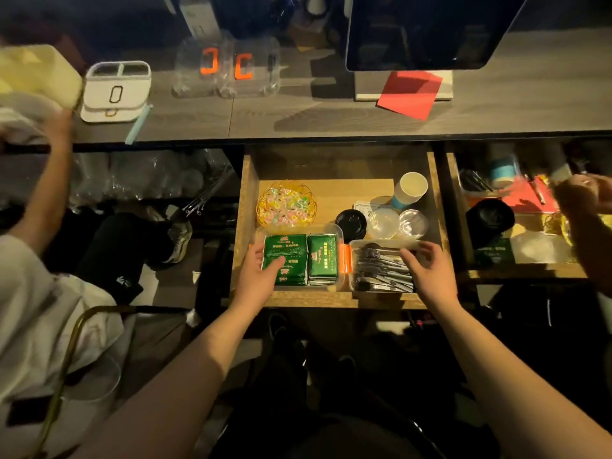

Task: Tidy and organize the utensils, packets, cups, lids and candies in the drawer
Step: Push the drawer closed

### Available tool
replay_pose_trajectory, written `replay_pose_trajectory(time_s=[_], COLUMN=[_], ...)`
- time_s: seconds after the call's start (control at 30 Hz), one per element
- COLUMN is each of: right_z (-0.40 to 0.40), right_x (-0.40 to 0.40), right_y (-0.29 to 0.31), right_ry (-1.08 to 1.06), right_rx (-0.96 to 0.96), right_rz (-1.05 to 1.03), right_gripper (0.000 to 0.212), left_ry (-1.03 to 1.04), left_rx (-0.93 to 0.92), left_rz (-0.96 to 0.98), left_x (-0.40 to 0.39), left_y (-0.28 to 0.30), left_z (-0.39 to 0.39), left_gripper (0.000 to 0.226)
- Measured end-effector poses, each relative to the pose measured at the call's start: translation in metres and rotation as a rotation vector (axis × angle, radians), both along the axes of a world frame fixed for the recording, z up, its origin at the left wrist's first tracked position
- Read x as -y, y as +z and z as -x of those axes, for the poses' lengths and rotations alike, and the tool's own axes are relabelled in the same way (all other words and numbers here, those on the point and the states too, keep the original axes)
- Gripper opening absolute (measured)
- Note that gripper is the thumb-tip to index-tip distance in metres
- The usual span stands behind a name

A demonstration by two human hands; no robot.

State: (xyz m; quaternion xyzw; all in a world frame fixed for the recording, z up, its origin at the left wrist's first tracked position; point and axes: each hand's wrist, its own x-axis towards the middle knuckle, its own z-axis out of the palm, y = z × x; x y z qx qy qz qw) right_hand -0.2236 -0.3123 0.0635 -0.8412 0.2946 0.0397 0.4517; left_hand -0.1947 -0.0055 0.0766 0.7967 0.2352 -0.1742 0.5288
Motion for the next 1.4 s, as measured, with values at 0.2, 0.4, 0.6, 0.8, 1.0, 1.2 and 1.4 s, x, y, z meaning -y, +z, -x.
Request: replay_pose_trajectory(time_s=[0.2,0.4,0.6,0.8,1.0,1.2,1.4], right_z=[0.068,0.081,0.06,0.046,0.023,-0.013,-0.059], right_x=[0.004,-0.004,-0.013,-0.017,-0.008,0.009,0.016], right_y=[-0.038,-0.058,-0.077,-0.08,-0.087,-0.086,-0.08], right_ry=[-0.183,-0.535,-0.692,-0.671,-0.699,-0.725,-0.735], right_rx=[-0.164,-0.333,-0.305,-0.304,-0.292,-0.295,-0.278], right_rz=[0.223,-0.056,-0.595,-0.605,-0.633,-0.642,-0.518], right_gripper=[0.074,0.097,0.045,0.033,0.029,0.033,0.03], left_ry=[0.211,0.702,0.748,0.793,0.781,0.741,0.694], left_rx=[-0.079,-0.367,-0.385,-0.39,-0.356,-0.363,-0.382], left_rz=[-0.285,0.217,0.562,0.499,0.453,0.457,0.48], left_x=[-0.009,-0.011,-0.009,-0.014,-0.014,-0.014,-0.016], left_y=[-0.032,-0.063,-0.086,-0.102,-0.105,-0.1,-0.104], left_z=[0.068,0.08,0.062,0.048,0.022,-0.017,-0.067], left_gripper=[0.071,0.087,0.051,0.058,0.067,0.054,0.043])
